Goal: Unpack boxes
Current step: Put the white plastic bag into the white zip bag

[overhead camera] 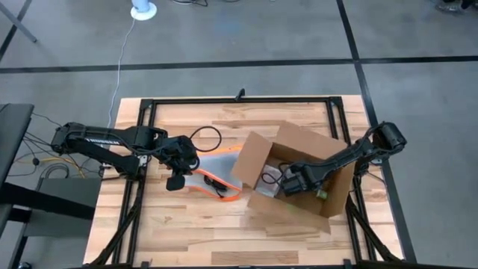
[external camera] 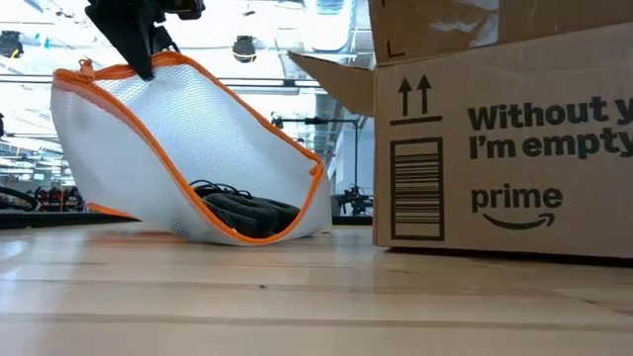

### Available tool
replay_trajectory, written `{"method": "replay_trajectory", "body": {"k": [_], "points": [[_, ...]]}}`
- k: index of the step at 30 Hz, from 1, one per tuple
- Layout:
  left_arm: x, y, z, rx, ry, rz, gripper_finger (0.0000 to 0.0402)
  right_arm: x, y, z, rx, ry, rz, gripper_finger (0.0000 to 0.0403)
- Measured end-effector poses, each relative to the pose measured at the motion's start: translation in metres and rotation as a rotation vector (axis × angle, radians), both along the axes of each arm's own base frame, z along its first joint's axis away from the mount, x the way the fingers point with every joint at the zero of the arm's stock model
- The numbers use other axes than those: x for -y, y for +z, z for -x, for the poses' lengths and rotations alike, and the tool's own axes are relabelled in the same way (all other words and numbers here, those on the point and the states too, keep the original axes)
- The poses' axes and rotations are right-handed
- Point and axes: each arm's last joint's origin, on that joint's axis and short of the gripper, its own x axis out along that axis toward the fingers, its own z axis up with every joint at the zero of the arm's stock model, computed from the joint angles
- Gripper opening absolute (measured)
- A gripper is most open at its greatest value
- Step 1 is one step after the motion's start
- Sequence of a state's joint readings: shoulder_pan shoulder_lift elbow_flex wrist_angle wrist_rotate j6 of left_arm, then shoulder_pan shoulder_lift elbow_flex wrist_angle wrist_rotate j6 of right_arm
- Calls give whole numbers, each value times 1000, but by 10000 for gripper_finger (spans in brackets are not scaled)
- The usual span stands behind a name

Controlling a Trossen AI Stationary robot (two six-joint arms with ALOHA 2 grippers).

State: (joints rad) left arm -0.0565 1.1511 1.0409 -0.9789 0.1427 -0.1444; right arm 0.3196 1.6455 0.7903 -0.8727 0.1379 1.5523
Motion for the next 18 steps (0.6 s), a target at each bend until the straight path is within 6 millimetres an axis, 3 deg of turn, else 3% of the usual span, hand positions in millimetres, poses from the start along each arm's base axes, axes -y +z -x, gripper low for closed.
{"method": "replay_trajectory", "body": {"k": [4, 7, 13, 18], "points": [[0, 0, 0, 0, 8, 5, 0, 2, -4, -3, 51, 20, 0, 265], [0, 0, 0, -3, 17, 9, 0, 4, -7, -7, 110, 0, 10, 233], [0, 0, 0, -3, 18, 9, 0, 4, -8, -12, 154, 80, -15, 49], [0, 0, 0, -3, 18, 9, 0, 2, 5, -18, 144, 99, -36, 50]]}}
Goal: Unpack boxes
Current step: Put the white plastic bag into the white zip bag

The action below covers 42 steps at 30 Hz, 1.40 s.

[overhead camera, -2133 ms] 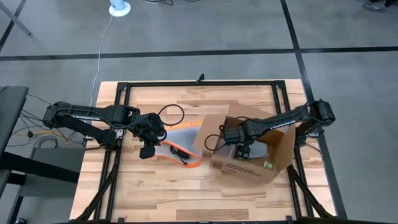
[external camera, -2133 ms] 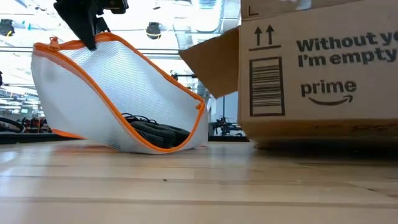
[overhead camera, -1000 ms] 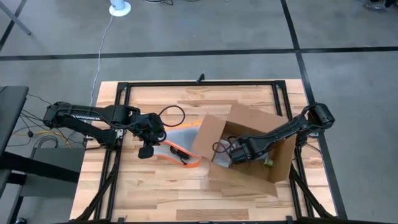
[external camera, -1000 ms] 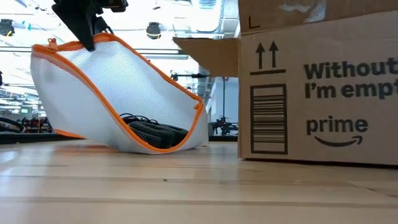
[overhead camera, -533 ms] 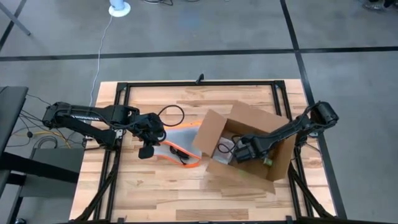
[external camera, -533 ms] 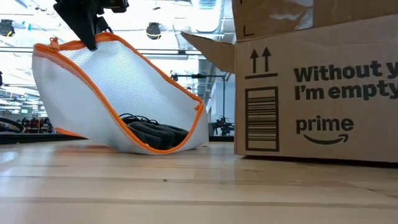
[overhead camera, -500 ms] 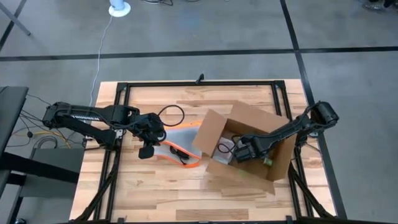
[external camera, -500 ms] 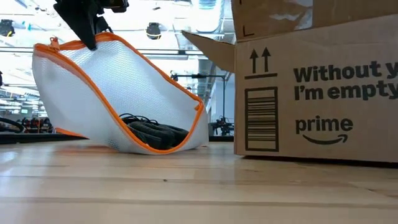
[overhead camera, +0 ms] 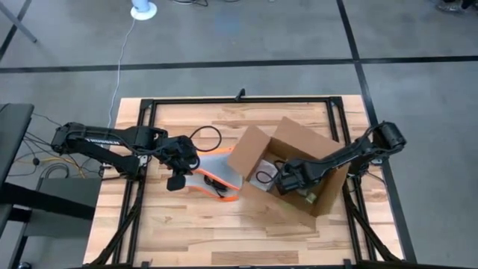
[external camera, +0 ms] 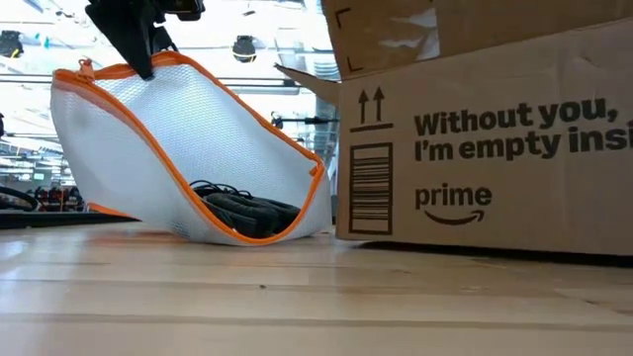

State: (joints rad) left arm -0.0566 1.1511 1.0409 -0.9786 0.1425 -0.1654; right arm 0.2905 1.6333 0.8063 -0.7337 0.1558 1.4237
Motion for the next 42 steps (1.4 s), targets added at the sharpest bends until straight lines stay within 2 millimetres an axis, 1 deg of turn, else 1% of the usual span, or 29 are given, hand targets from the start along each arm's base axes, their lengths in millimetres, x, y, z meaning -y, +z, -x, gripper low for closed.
{"method": "replay_trajectory", "body": {"k": [3, 6, 9, 14, 17, 19, 21, 24, 25, 26, 28, 30, 33, 36, 39, 42], "points": [[0, 0, 1, -7, 0, -1, 0, 0, 24, 0, -16, 35, -5, 44], [0, -1, 2, -19, -2, -3, 0, 0, 63, -7, 78, 46, 14, 34], [0, -1, 2, -20, -2, -3, 0, 3, 91, -7, 101, 74, 84, 34], [-1, -1, 2, -21, -14, -12, 0, 7, 147, -19, 285, 130, 136, 33], [-3, -1, 2, -21, -12, -15, 0, 9, 180, -39, 490, 207, 170, 33], [-3, -1, 2, -18, -29, -24, 0, 9, 203, -57, 673, 262, 203, 30], [-3, 1, 2, -10, -46, -45, 0, 8, 222, -81, 881, 335, 229, 14], [-7, 5, -1, 24, -35, -78, 0, 3, 240, -121, 1168, 497, 240, 14], [-9, 7, -1, 30, -27, -82, 0, 0, 242, -134, 1236, 543, 228, 14], [-11, 8, -2, 39, -16, -85, 0, -2, 242, -146, 1267, 582, 205, 14], [-14, 11, -2, 48, -2, -89, 0, -7, 234, -170, 1262, 639, 147, 14], [-16, 12, -1, 41, -8, -99, 0, -12, 218, -190, 1198, 689, 85, 14], [-16, 10, 1, 15, -38, -114, 0, -20, 191, -213, 1127, 712, -21, 14], [-16, 9, 4, -9, -62, -124, 0, -29, 174, -227, 1109, 690, -119, 14], [-16, 9, 4, -10, -72, -128, 0, -40, 160, -232, 1081, 652, -182, 14], [-16, 10, 5, -6, -81, -136, 0, -50, 146, -231, 1003, 619, -241, 14]]}}
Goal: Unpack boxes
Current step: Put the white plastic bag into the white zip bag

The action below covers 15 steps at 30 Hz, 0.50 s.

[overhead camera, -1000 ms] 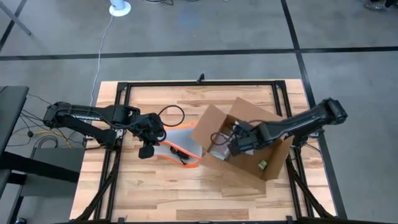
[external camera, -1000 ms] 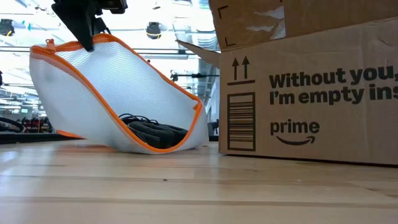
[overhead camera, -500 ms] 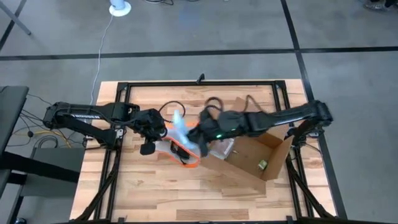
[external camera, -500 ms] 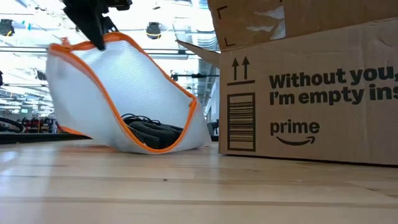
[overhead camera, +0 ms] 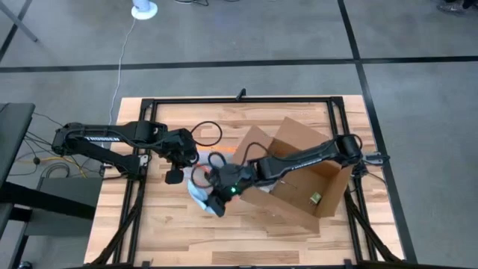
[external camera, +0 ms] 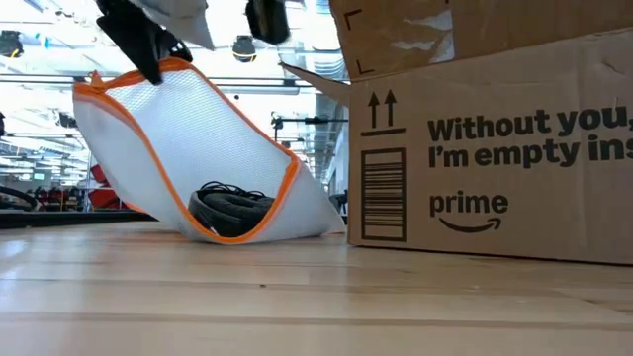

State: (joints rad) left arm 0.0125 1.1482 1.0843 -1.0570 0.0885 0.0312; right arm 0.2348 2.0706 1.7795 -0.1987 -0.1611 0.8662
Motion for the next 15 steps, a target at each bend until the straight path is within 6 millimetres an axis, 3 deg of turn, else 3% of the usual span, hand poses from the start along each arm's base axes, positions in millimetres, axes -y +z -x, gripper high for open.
{"method": "replay_trajectory", "body": {"k": [6, 15], "points": [[2, 1, -2, 27, -4, -3, 0, -3, -24, 1, -157, -55, -2, 14], [25, 3, -2, 39, -87, 96, 0, 50, -31, -4, -217, -231, 117, 14]]}}
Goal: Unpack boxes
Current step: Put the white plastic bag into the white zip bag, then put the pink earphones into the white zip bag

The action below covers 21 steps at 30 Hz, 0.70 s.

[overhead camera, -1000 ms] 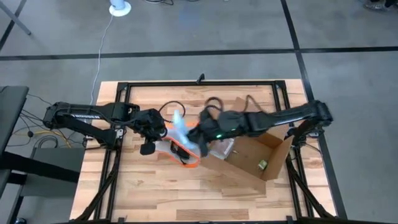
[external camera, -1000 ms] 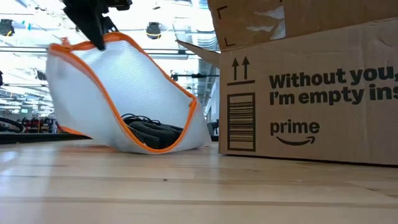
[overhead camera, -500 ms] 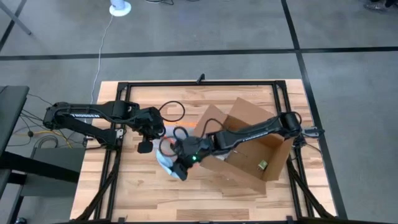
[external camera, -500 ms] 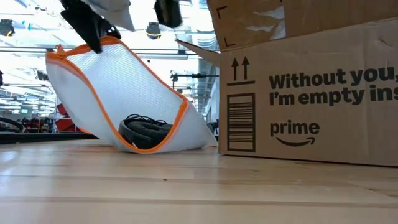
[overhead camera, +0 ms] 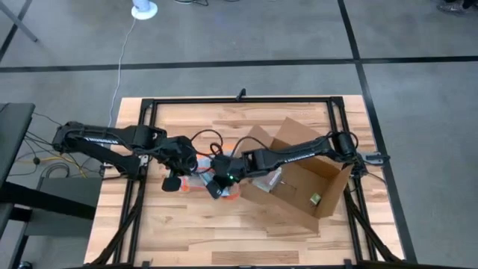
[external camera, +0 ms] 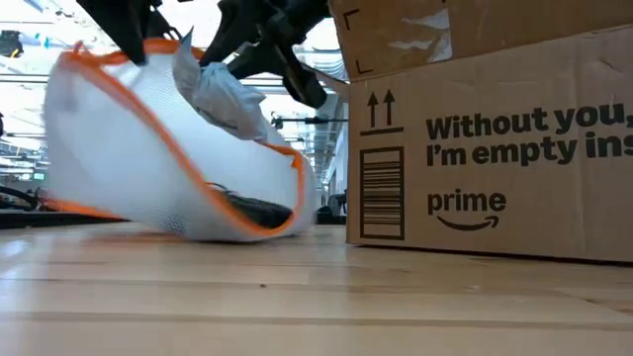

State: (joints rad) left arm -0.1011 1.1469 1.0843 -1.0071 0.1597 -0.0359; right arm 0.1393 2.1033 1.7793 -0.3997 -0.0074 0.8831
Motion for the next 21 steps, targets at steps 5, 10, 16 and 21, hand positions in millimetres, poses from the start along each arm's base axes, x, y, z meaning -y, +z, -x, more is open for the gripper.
{"method": "replay_trajectory", "body": {"k": [5, 10, 16, 21], "points": [[9, 3, -4, 58, -17, 24, 0, 4, -13, -6, -12, 28, -1, 14], [12, 8, -10, 137, -20, 38, 0, 10, -15, -15, 59, 15, -14, 53], [12, 7, -11, 148, -22, 43, 0, 21, -39, -29, 74, 49, -113, 148], [12, 4, -8, 103, -17, 39, 0, 28, -26, -26, 92, 65, -126, 229]]}}
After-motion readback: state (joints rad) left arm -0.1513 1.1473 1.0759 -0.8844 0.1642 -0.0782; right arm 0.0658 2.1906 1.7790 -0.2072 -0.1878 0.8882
